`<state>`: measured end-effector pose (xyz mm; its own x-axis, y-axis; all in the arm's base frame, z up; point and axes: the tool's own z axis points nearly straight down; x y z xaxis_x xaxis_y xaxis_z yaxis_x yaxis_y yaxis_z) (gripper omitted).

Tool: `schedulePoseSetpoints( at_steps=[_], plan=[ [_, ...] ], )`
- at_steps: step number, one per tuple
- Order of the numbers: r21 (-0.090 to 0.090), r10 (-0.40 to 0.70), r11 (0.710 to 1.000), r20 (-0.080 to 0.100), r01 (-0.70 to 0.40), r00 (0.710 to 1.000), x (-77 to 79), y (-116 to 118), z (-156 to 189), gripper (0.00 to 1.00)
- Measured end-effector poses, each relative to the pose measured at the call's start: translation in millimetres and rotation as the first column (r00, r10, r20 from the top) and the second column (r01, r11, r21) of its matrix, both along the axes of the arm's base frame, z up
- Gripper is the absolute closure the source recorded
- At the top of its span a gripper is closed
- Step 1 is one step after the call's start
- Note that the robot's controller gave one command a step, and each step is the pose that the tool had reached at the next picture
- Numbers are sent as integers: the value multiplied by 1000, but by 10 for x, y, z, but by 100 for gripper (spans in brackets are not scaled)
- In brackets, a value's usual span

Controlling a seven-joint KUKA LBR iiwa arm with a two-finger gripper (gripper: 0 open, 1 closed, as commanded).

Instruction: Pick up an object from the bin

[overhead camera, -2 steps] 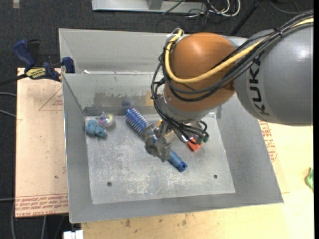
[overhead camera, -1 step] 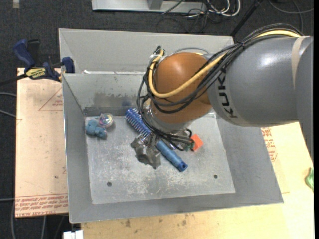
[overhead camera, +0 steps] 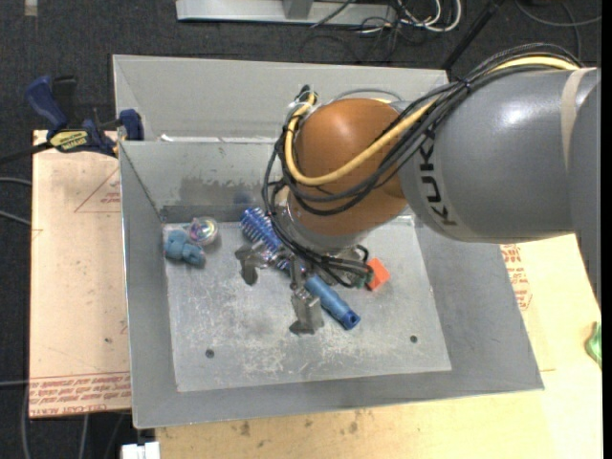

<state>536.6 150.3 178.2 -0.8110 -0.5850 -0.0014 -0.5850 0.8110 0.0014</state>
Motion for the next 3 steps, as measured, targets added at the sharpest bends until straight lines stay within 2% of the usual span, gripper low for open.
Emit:
schedulePoseSetpoints(
  at_steps=[1, 2, 3],
  plan=[
    [-2, 111, 994, 5, -111, 994, 942, -624, -589, 0],
    [2, 231, 973, 17, -232, 973, 1200, -840, -1018, 0],
    [0, 231, 973, 25, -231, 973, 1223, -839, -972, 100]
  ],
)
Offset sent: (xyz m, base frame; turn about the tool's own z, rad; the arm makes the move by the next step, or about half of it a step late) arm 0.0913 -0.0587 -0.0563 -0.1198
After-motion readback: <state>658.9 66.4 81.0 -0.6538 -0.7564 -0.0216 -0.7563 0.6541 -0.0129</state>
